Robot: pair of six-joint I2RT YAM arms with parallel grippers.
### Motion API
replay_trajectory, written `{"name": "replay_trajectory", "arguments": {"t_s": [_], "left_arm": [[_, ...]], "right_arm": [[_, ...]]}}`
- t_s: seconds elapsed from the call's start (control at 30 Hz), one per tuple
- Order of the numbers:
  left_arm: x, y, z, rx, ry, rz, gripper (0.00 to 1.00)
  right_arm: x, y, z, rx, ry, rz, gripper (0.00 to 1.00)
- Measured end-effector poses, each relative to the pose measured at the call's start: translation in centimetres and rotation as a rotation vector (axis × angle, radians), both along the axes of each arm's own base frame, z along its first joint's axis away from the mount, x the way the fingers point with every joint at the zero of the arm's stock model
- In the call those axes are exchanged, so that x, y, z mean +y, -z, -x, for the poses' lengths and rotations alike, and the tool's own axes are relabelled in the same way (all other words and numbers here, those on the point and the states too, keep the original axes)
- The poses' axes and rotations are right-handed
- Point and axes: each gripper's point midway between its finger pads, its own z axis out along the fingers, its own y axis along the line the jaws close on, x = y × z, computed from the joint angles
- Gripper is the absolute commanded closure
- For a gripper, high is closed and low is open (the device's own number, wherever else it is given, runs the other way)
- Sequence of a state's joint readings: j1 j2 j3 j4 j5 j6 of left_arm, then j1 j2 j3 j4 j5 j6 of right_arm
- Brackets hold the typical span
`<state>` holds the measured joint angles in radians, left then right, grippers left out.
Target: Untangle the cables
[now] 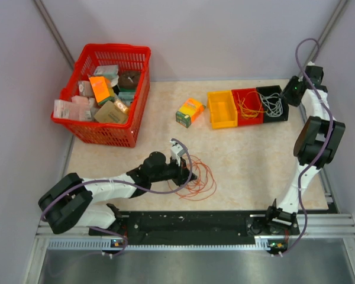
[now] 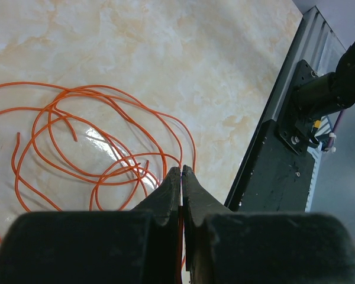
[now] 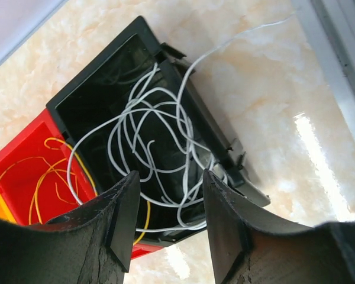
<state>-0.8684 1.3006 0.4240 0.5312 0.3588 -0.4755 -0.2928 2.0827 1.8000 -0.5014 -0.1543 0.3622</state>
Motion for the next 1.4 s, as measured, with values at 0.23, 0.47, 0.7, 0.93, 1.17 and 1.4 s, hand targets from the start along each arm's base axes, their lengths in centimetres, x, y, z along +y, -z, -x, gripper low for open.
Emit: {"name": "replay_trajectory", "arguments": {"t_s": [0.23,0.47,0.7,0.93,1.17,1.4], "left_arm": [[-0.1,0.0,0.2,0.001,0.014,-0.004,1.00],[-0.1,-0.1,0.2,0.001,0.017,-0.003,1.00],[-0.1,-0.1,0.2,0.001,0.017,-0.003,0.99],[-0.1,-0.1,0.2,0.001,0.017,-0.003,0.99],[-0.1,0.0,0.2,0.001,0.017,-0.003,0.98],[-0.1,-0.1,0.2,0.002,0.019,-0.003,0.96]], "right_arm": [[1.0,0.5,-0.3,0.016,-0.050,0.066,0.59],[1.0,4.0,-0.6,0.098,-0.076,0.159,0.58],[2.8,5.1,-2.3,0.144,-0.144,0.325,0.56],[4.4,4.4,-5.3,0.101,-0.215,0.373,0.57],[5.2,3.1,-7.0,0.054,-0.232,0.327,0.51],[4.5,3.1,-5.4,0.097,-0.161,0.305,0.33]]}}
